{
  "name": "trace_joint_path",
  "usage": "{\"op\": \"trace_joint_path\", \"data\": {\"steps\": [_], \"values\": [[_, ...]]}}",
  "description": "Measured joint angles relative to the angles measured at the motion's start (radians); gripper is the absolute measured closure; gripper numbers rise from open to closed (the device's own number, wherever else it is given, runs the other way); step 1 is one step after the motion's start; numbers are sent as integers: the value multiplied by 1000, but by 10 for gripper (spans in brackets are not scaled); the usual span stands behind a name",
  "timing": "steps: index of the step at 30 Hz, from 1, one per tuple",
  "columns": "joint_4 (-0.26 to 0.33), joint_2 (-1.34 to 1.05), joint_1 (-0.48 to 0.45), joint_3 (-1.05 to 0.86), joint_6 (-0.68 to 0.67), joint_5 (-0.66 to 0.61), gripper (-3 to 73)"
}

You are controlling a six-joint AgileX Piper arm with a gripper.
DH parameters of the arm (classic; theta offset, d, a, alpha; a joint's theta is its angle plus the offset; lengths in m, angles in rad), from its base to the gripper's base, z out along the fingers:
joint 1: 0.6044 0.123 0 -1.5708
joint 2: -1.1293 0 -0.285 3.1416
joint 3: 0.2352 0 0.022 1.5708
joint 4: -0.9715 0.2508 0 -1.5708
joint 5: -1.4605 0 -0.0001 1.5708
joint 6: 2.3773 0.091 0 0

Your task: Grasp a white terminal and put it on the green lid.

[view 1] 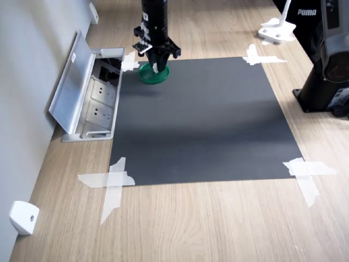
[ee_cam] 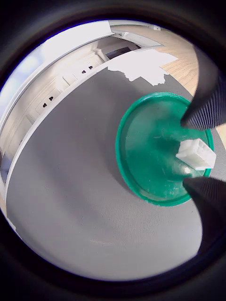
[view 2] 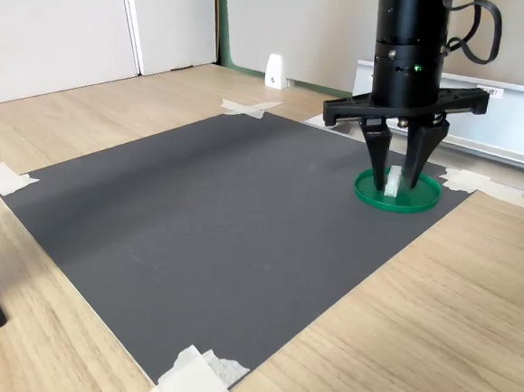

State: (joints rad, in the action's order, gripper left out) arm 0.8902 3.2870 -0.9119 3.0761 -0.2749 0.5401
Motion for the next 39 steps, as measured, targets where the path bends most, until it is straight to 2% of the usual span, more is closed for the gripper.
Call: {"op": "trace_joint_path", "data": {"steps": [2,5,8,11,15,18,20,21,24,30,34,36,39], "values": [[4,-10,0,0,0,1,163],[37,-52,0,0,0,9,97],[102,-131,0,0,6,15,85],[180,-228,9,0,7,16,113],[269,-386,50,0,3,16,257],[342,-511,97,-3,8,17,455],[364,-588,134,-19,36,26,593],[366,-631,153,-34,64,36,636],[356,-756,211,-102,170,73,687],[337,-1052,314,-360,442,221,700],[332,-1250,344,-580,695,356,700],[300,-1348,345,-691,807,407,700],[216,-1484,345,-850,924,447,702]]}}
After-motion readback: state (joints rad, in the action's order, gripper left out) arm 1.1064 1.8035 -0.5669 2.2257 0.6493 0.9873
